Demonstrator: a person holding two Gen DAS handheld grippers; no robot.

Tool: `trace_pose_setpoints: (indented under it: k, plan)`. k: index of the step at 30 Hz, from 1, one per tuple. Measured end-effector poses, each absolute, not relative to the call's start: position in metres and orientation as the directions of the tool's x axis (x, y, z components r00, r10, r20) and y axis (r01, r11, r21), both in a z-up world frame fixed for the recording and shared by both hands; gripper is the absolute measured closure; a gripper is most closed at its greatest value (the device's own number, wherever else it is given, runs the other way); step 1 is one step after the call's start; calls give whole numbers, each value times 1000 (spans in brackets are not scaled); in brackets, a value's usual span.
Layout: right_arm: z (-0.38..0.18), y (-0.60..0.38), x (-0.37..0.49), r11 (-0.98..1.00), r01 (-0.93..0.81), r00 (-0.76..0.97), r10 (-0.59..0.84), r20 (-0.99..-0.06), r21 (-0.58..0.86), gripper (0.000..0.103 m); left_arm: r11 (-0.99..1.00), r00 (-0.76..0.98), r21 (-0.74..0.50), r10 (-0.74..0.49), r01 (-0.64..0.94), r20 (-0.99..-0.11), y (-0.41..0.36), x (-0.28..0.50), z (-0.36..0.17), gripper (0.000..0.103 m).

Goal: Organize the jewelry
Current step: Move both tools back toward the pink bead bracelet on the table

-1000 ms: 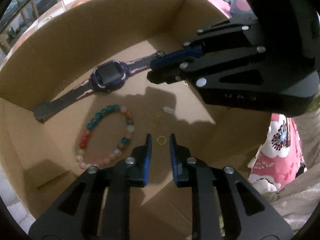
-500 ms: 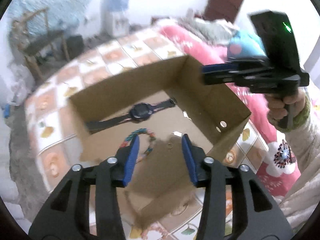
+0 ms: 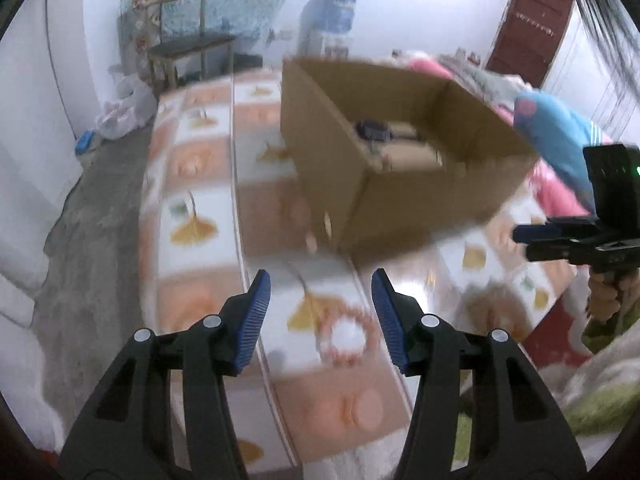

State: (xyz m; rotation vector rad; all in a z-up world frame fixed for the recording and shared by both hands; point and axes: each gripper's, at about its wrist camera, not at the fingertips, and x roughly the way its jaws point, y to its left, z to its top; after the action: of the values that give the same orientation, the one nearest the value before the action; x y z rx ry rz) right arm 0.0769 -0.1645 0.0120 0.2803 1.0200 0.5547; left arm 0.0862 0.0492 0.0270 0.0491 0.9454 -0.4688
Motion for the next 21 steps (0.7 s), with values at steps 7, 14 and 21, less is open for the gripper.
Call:
trace_pose_setpoints:
  k: [7,14,21]
  plan:
    - [-5,-127,79,873,-334,402,473,-784,355,66,880,455,-98,-332,464,-826,28,62,-12,53]
    - [-14,-116,80,904,-315,420,406,-812,289,66,880,461,-40,-287,474,-840,19,67,-23,52]
    - [-16,-109,85,923,-305,446,357,-821,236,76,896,485,-27,-265,443,-833,26,73,-22,56]
